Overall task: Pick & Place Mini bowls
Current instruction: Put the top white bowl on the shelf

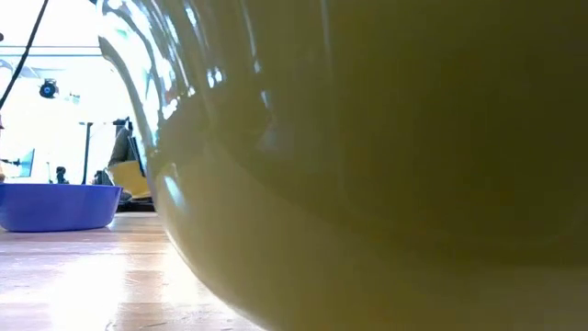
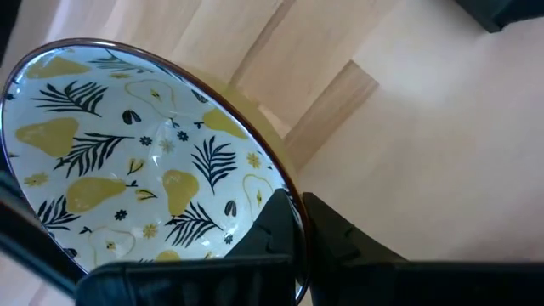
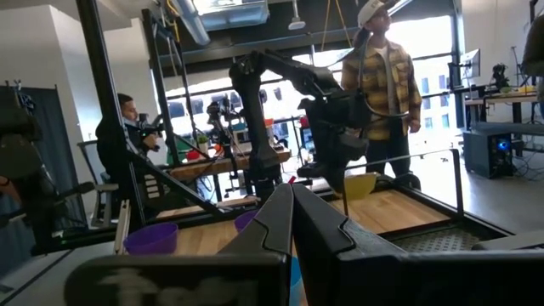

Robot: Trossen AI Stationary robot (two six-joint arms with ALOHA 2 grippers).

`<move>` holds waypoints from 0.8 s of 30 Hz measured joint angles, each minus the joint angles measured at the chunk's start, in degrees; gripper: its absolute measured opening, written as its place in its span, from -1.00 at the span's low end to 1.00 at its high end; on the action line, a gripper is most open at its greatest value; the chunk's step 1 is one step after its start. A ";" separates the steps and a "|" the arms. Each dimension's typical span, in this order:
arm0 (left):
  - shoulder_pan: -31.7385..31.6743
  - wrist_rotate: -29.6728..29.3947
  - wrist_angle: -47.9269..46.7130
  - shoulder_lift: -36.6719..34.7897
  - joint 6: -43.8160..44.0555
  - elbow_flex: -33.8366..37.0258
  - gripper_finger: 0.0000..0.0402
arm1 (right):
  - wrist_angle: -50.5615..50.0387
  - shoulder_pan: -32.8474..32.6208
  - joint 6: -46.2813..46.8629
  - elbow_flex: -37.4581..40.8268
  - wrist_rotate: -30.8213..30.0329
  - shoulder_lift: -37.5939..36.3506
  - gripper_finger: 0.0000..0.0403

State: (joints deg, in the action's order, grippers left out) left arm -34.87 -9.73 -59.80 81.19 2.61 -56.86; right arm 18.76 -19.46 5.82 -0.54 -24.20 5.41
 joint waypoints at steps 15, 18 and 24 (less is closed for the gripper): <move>0.00 -0.75 -14.41 -0.02 -1.01 -15.52 -0.99 | -0.04 0.00 0.00 0.00 0.02 0.00 -0.96; 0.00 -0.75 -17.53 0.53 -1.13 -19.63 -0.99 | -0.04 0.01 0.00 0.00 0.02 -0.01 -0.96; 0.07 -3.18 -24.83 3.06 -2.62 -27.62 -0.99 | -0.09 0.00 -0.02 0.00 0.03 -0.01 -0.96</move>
State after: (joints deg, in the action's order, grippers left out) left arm -34.81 -12.91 -84.64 84.25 -0.01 -84.48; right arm 18.68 -19.46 5.80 -0.54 -24.17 5.40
